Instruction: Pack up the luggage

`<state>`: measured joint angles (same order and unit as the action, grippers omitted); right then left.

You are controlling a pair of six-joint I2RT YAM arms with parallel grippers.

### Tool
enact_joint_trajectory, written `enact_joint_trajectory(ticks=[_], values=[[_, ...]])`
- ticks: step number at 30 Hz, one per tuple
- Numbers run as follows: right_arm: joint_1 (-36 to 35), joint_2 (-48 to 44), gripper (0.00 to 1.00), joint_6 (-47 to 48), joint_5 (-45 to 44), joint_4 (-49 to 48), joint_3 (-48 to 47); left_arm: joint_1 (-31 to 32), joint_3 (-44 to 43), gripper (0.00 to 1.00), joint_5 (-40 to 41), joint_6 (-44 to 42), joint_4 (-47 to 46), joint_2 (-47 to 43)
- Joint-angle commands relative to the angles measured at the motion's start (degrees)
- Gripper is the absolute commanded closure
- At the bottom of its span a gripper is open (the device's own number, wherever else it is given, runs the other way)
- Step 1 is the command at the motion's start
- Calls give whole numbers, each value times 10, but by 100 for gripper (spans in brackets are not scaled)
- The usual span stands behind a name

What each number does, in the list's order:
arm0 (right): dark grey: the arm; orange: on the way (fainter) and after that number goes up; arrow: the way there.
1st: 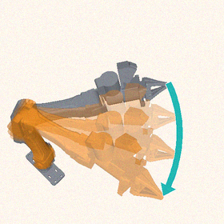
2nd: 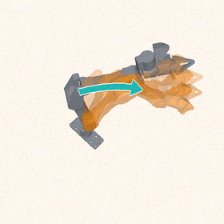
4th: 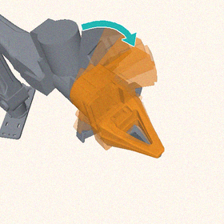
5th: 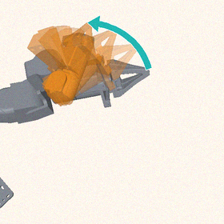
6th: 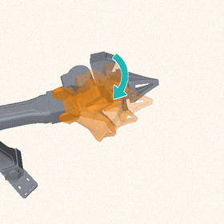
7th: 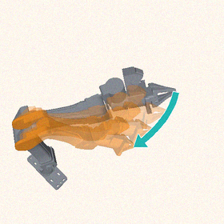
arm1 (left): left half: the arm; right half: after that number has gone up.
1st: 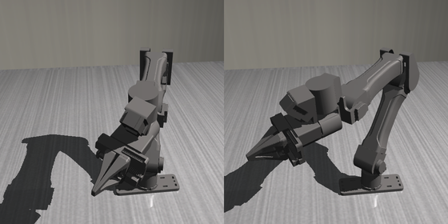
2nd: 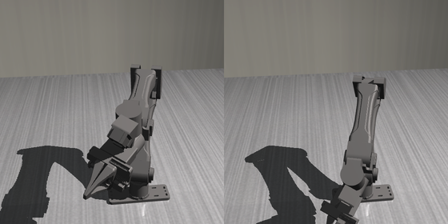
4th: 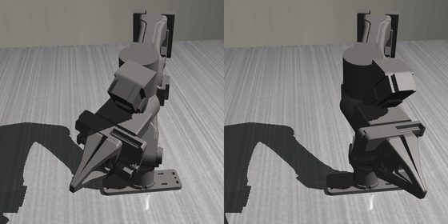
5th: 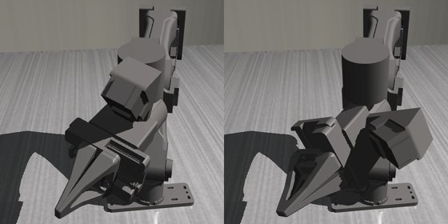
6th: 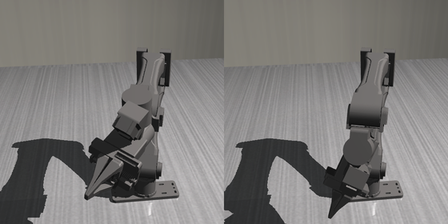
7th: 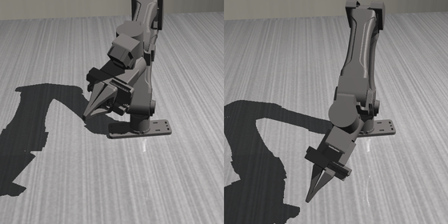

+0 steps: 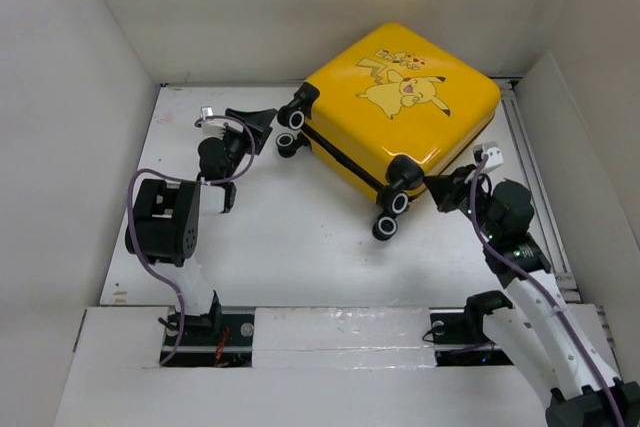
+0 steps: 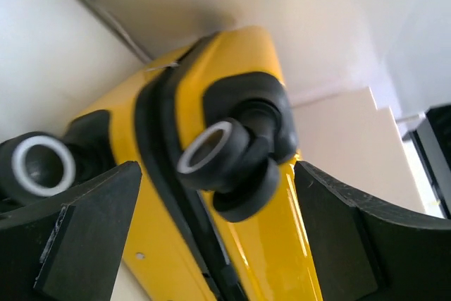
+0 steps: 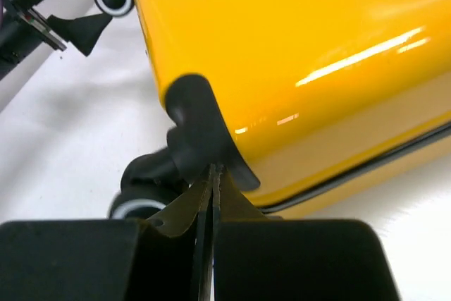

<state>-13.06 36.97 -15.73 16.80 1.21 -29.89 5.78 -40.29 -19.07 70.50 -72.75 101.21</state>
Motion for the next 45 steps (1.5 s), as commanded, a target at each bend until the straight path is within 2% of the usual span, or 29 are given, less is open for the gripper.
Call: enact_joint_trajectory(ticks=[1, 7, 13, 14, 17, 19, 24, 28, 32, 36, 43, 45], values=[[8, 16, 100, 10, 17, -19, -23, 7, -28, 13, -10, -44, -12, -25], [8, 46, 100, 10, 68, -67, 8, 14, -62, 13, -30, -49, 54, -12], [2, 51, 99, 10, 57, -67, 28, 14, -93, 13, -24, -28, 66, 16], [2, 51, 88, 15, 57, -67, 28, 14, -101, 13, -29, -20, 66, 24], [2, 65, 68, 20, 64, -67, 41, 14, -128, 15, -45, 0, 54, 54], [2, 71, 64, 20, 64, -74, 47, 14, -145, 15, -51, 19, 48, 67], [2, 71, 61, 15, 53, -87, 67, 20, -156, 16, -58, 52, 17, 94], [2, 65, 61, 3, 30, -92, 84, 31, -167, 22, -58, 93, -24, 107], [2, 48, 61, -4, 30, -92, 104, 37, -190, 25, -53, 105, -24, 120], [2, 41, 55, 2, 35, -113, 120, 43, -204, 30, -41, 116, -24, 131], [2, 146, 51, 8, 44, -186, 101, 43, -215, 43, -36, 121, -29, 138], [2, 170, 49, 8, 44, -221, 101, 43, -215, 43, -36, 121, -29, 138]])
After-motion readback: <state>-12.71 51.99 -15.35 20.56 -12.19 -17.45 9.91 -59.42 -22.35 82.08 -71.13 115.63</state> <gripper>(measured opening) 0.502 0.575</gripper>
